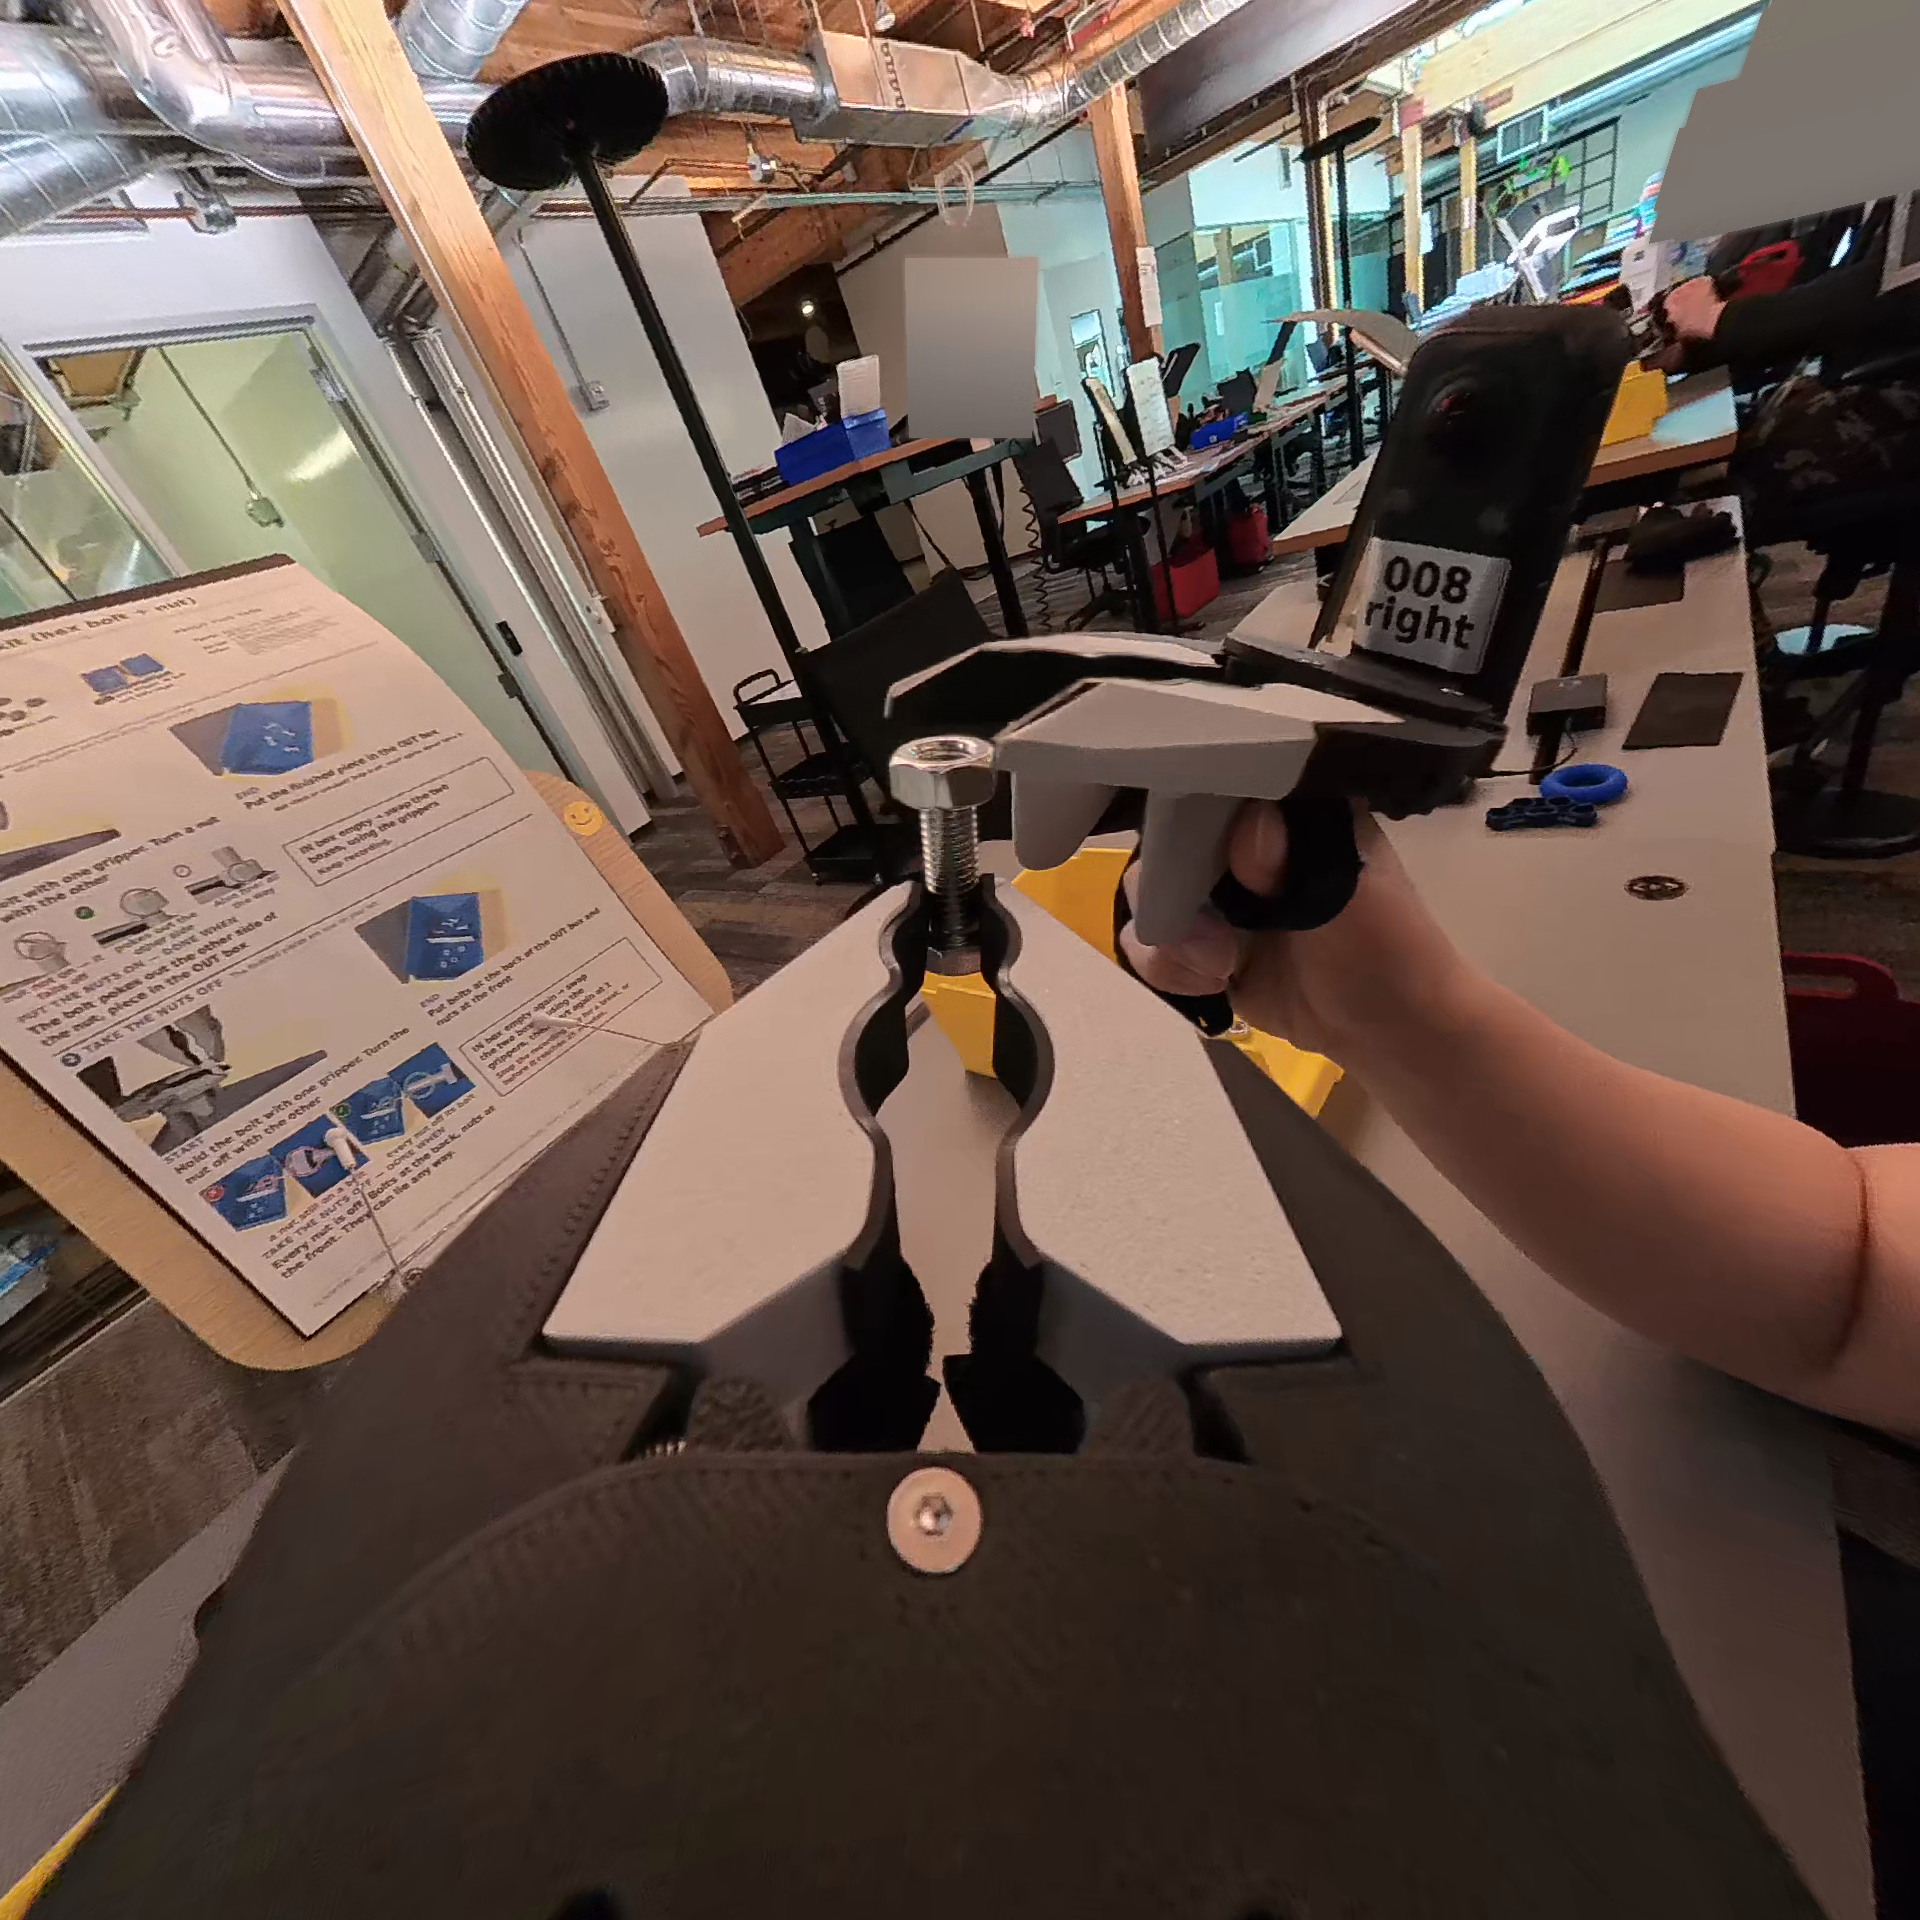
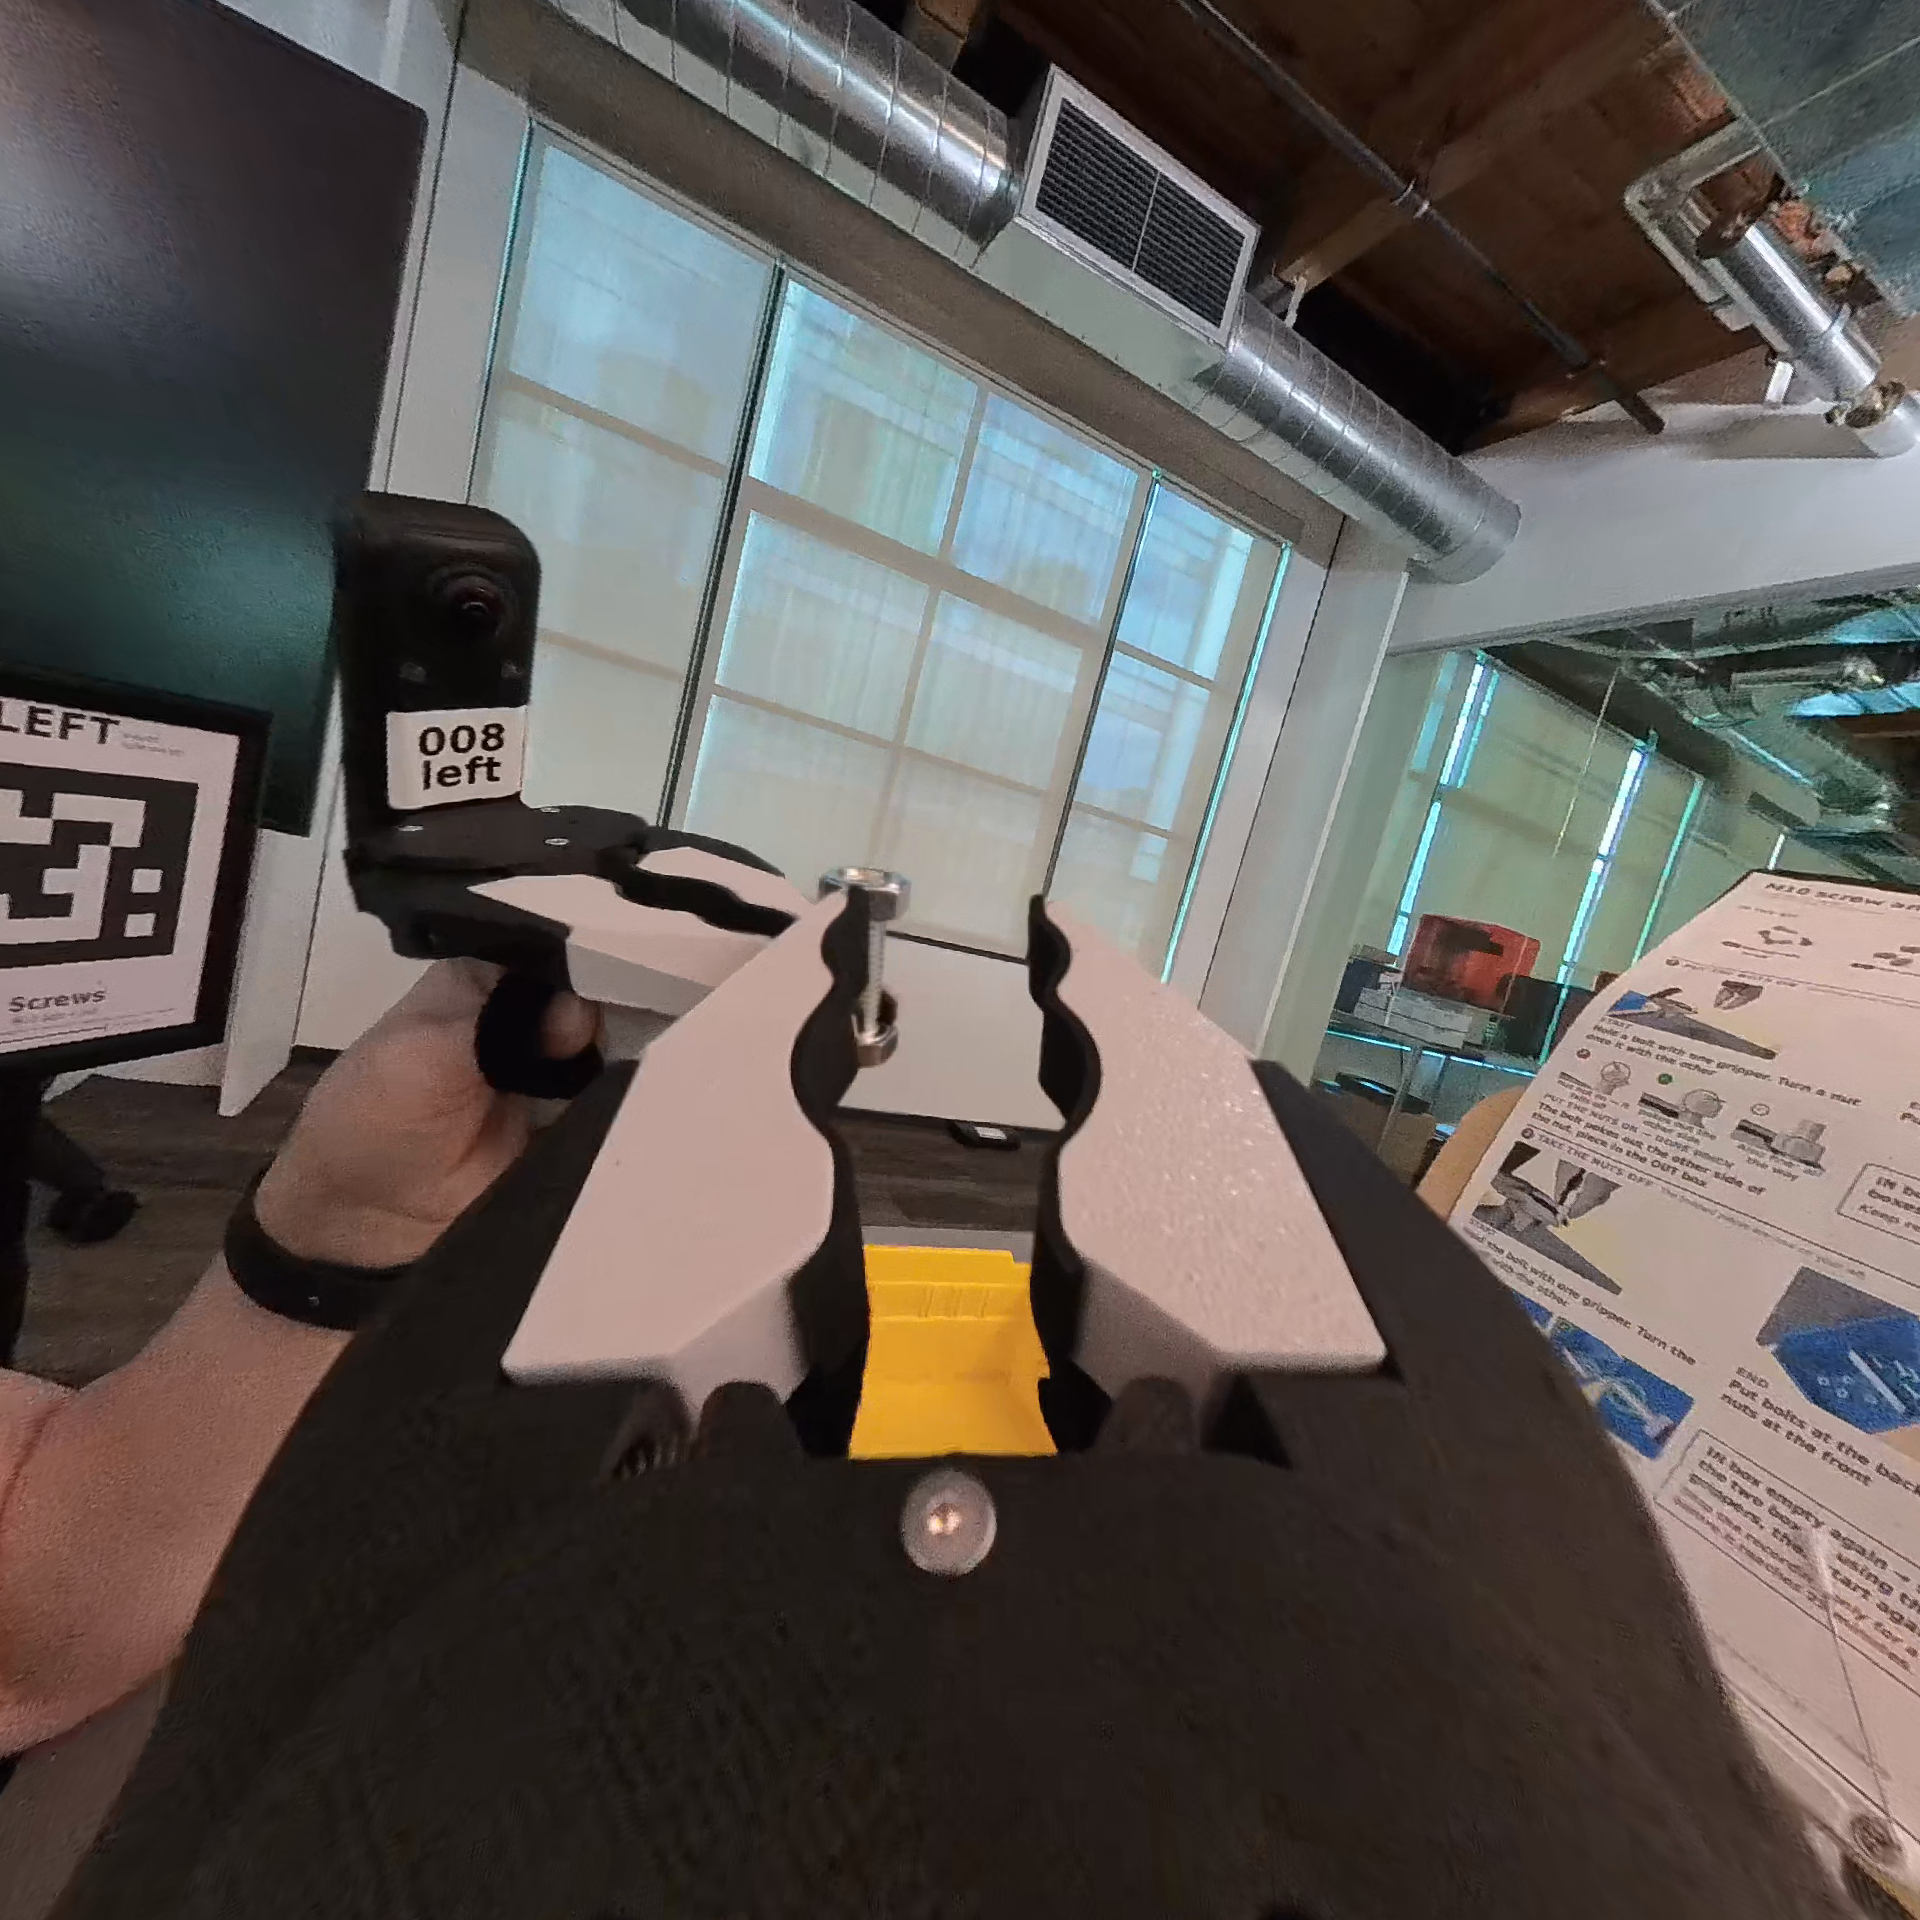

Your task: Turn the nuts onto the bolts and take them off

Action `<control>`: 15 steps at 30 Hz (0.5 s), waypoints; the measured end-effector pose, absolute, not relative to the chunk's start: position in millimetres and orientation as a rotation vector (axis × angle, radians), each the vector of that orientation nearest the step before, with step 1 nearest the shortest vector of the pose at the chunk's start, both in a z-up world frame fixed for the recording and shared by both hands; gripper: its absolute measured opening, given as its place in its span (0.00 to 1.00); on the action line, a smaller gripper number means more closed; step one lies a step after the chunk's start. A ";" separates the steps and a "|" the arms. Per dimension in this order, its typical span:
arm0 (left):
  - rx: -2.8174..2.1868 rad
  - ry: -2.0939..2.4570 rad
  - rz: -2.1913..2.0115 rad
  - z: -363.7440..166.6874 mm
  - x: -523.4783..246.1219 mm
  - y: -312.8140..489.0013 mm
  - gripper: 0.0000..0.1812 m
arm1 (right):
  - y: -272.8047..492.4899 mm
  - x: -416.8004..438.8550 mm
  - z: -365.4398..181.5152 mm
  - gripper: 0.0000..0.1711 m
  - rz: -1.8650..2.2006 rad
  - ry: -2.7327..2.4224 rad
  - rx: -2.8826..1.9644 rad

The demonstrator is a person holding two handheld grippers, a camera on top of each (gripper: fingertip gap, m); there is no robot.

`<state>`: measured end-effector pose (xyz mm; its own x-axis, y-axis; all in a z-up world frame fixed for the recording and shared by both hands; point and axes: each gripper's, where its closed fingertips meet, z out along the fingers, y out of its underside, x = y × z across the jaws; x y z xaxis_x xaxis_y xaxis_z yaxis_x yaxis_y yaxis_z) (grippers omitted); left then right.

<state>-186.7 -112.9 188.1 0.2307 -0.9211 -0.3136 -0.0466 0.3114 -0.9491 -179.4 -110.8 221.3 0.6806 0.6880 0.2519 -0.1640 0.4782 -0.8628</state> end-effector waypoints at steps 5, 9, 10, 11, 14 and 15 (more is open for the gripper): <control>-1.081 1.179 -0.798 187.5 -185.7 -112.9 0.04 | -114.3 -192.3 218.3 0.17 0.533 -0.685 -0.936; -1.075 1.167 -0.798 190.0 -188.4 -112.9 0.04 | -109.0 -185.0 217.4 0.17 0.565 -0.664 -0.947; -1.074 1.166 -0.804 190.7 -189.4 -113.1 0.04 | -108.8 -183.9 218.0 0.17 0.588 -0.657 -0.950; -1.076 1.169 -0.812 190.7 -189.9 -113.4 0.04 | -110.4 -184.7 218.4 0.17 0.604 -0.661 -0.942; -1.083 1.165 -0.817 190.4 -190.2 -111.2 0.04 | -116.4 -191.8 219.0 0.17 0.618 -0.684 -0.926; -1.085 1.167 -0.818 189.9 -189.7 -111.0 0.04 | -117.3 -193.8 219.0 0.17 0.616 -0.688 -0.924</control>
<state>-189.7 -111.0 189.9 0.2284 -0.9266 -0.2987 -0.0354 0.2987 -0.9537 -193.8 -117.3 219.0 0.6311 0.7301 0.2622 -0.1799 0.4666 -0.8660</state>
